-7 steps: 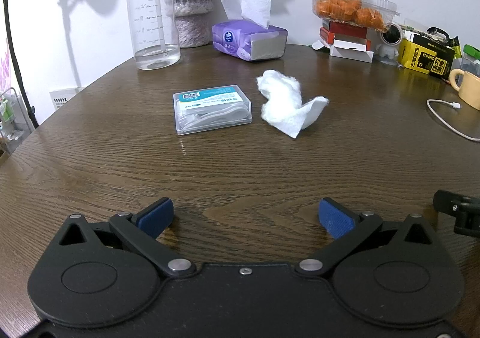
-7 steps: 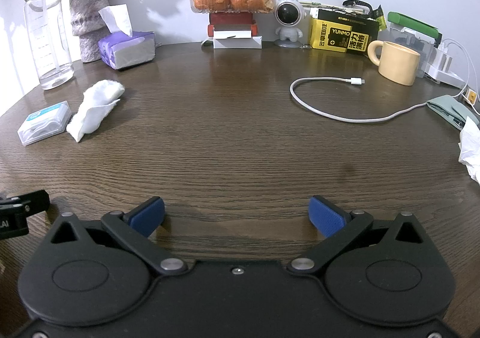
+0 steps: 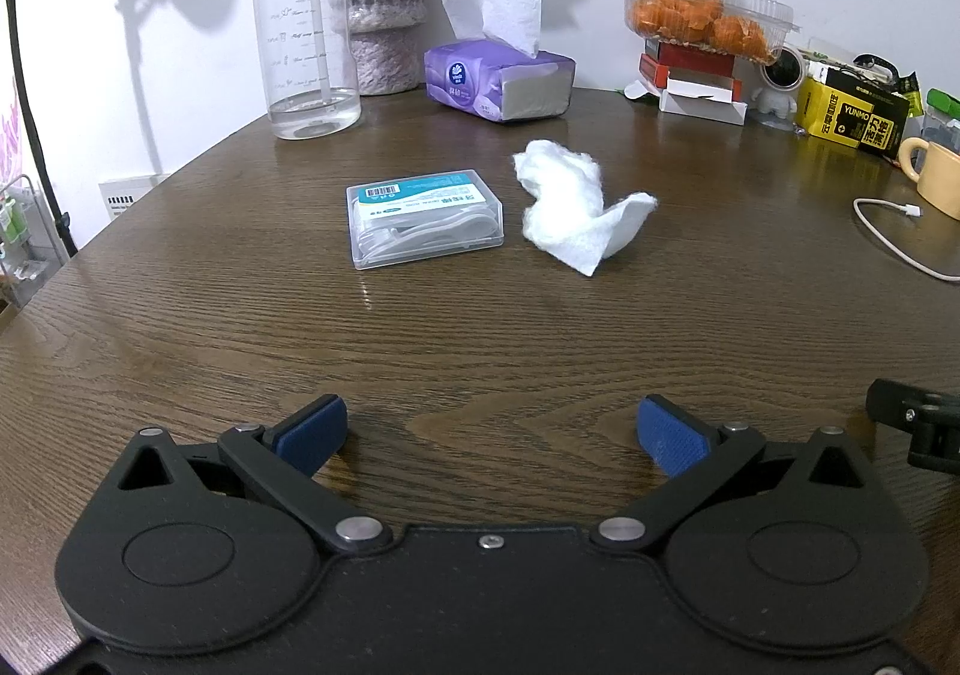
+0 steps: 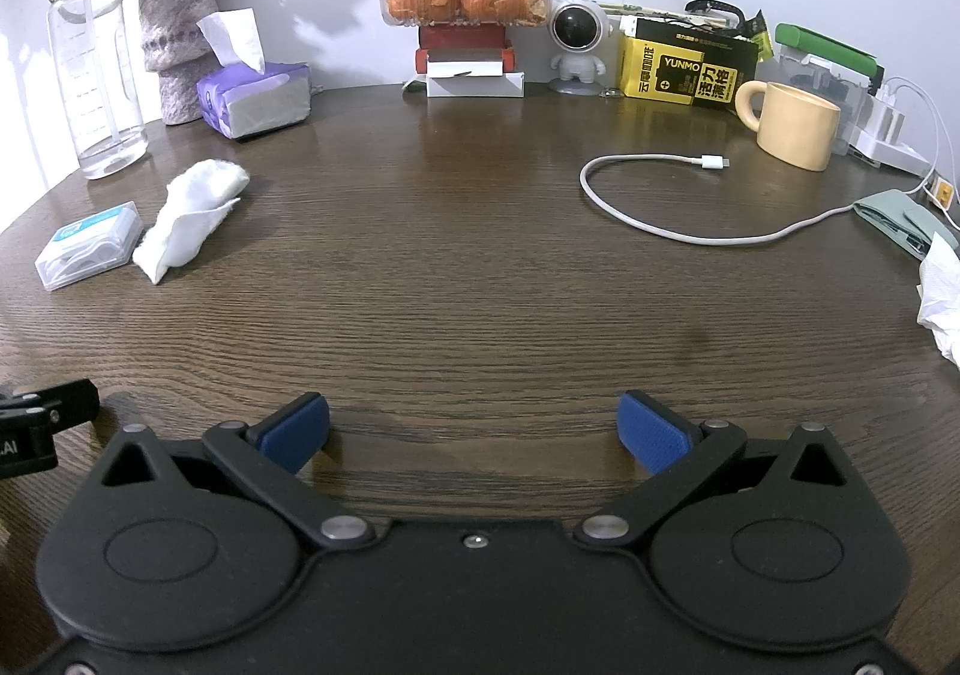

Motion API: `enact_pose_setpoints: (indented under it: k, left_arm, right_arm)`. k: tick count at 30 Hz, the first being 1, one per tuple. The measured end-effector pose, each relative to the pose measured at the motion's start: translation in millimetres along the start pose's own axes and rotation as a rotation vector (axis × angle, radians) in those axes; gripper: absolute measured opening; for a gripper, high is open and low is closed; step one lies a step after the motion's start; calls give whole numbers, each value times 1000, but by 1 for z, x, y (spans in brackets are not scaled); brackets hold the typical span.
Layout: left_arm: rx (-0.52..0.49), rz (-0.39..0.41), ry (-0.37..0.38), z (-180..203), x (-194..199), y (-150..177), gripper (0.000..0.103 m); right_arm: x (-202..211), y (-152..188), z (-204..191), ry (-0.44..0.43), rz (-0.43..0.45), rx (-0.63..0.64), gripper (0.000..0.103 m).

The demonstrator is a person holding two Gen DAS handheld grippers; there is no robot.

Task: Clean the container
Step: 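Move the left tool toward the clear swab box and the right tool toward the white cotton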

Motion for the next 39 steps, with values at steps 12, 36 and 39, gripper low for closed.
enact_pose_setpoints:
  k: [12, 36, 39]
  left_arm:
    - [-355, 121, 117, -7, -7, -64, 103]
    - [-566, -71, 319, -13, -106, -91, 103]
    - [-574, -48, 304, -20, -106, -94, 103]
  right_arm:
    - [-1, -16, -16, -102, 12, 1, 103]
    - [-41, -109, -76, -146, 61, 186, 103]
    - [-45, -116, -81, -163, 64, 193, 103]
Point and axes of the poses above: each gripper's, at about its wrist camera, not at the fingertips, and x roughly against the way its jaws point, z to its right, y to its underside, the point moved 10 cm from there along -x, roughly the way its jaws point, and after that the axes turned 8 degrees about x, right-handed, at the moved point
